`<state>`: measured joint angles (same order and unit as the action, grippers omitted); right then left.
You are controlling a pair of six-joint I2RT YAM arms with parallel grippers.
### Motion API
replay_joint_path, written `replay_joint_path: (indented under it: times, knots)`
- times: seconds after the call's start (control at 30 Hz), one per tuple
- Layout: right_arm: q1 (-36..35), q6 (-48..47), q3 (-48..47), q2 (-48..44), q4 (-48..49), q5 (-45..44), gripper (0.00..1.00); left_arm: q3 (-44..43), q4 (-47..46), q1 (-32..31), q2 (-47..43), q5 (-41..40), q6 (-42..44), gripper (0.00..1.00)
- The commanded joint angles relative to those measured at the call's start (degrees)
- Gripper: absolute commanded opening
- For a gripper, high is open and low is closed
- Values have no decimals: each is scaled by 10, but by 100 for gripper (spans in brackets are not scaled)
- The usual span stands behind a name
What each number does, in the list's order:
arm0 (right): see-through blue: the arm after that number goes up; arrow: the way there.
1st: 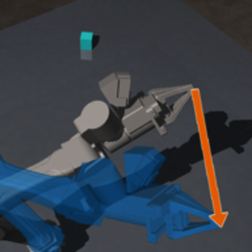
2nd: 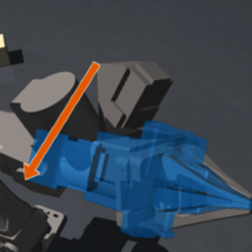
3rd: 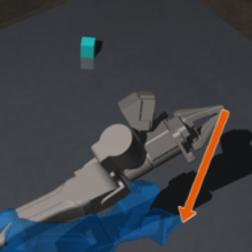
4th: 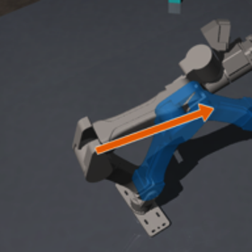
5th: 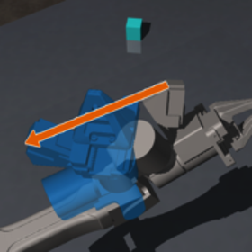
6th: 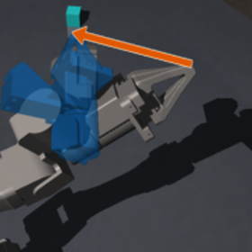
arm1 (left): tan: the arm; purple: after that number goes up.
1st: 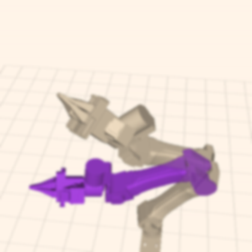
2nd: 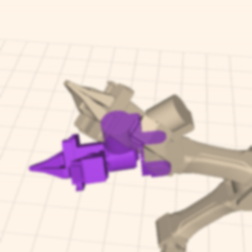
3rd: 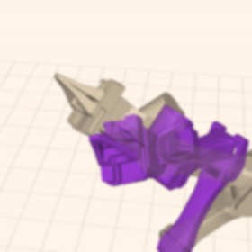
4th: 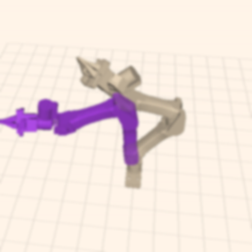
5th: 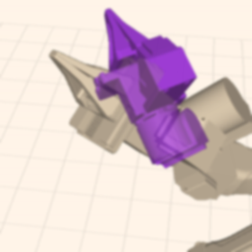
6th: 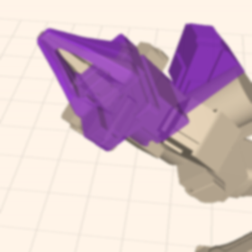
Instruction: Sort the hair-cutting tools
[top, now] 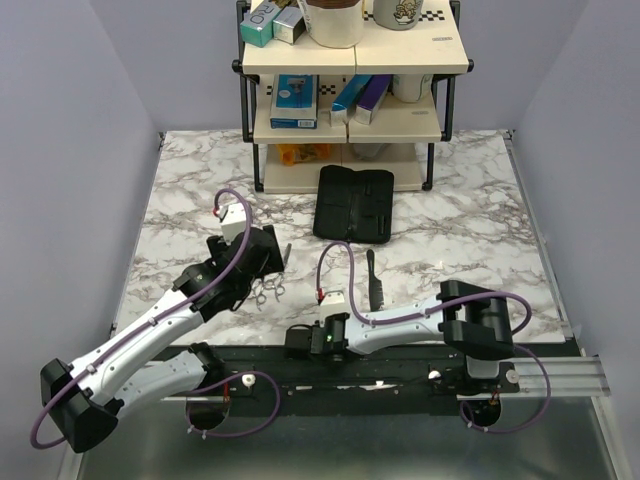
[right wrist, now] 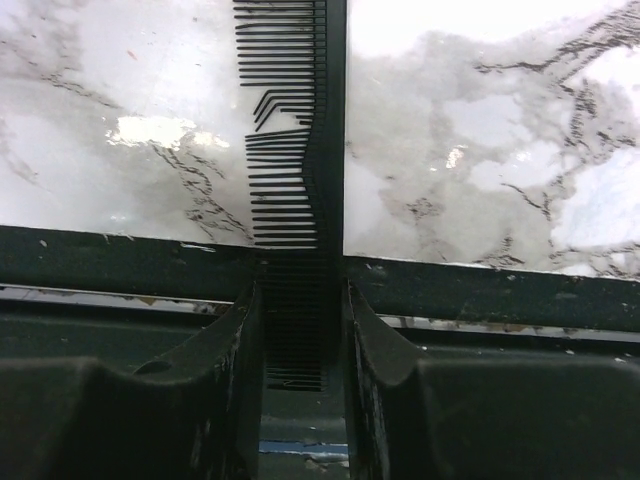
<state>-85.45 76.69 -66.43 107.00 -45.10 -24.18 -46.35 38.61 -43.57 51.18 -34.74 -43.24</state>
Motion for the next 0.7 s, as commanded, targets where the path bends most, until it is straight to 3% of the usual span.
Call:
replay_joint_path:
  times: [0.0,0.23,0.5,0.67]
  knots:
    - [-4,-14,31,-56,-18,-26,19,0,-11,2,10,31,18,98]
    - [-12,-197,94,-203,-42,-71,19,-14,-36,2,34,156,75,96]
    - [-27,-395,139,-340,-53,-61,20,-4,-84,1,45,430,113,95]
    - [-31,-482,131,-389,-46,-53,22,0,-121,1,33,542,113,95]
